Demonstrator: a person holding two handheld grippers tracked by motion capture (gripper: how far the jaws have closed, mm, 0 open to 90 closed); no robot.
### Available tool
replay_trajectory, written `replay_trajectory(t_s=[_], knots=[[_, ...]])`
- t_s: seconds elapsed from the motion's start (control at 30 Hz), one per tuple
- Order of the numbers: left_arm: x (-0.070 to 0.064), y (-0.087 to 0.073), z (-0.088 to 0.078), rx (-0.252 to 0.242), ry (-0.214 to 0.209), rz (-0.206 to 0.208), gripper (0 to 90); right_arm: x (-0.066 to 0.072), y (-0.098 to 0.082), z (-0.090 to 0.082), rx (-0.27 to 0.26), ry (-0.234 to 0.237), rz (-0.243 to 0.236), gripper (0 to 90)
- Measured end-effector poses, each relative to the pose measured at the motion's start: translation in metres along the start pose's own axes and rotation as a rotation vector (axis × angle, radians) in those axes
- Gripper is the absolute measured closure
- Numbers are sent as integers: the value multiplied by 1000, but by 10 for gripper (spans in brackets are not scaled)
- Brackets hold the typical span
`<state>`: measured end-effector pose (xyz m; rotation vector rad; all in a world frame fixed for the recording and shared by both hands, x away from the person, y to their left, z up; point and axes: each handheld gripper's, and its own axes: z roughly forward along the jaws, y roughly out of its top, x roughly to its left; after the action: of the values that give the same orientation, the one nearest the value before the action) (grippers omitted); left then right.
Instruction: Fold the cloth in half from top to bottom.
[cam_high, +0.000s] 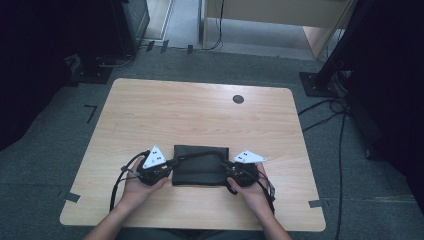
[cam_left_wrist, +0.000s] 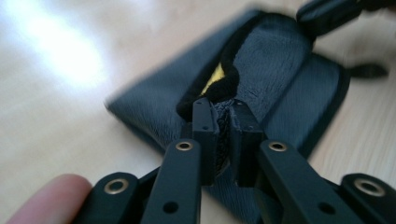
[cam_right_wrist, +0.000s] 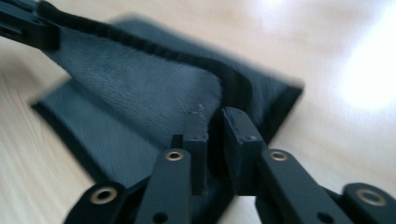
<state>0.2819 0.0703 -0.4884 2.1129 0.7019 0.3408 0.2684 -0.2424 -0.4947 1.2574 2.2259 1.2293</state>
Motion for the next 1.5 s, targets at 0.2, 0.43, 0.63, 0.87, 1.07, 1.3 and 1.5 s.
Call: replay_trajectory(t_s=[0.2,0.43,0.63,0.87,1.07,1.3,1.5], knots=[[6,-11,-9,-29,-40,-47,686,-5,10,-28,5,53,49,602],[7,-5,0,-17,-35,-105,580,-8,32,-8,-23,-28,65,523],[8,-9,-1,14,-24,-100,698,-14,22,28,87,69,158,504],[2,-13,-5,29,-36,-48,783,0,15,19,95,60,-2,750],[2,-20,-14,47,-74,-3,783,0,-2,-5,103,74,-123,739],[3,-27,-20,36,-127,0,677,-8,-17,-23,112,98,-90,604],[5,-25,-20,8,-124,-39,619,-2,-10,-25,64,113,-105,497]])
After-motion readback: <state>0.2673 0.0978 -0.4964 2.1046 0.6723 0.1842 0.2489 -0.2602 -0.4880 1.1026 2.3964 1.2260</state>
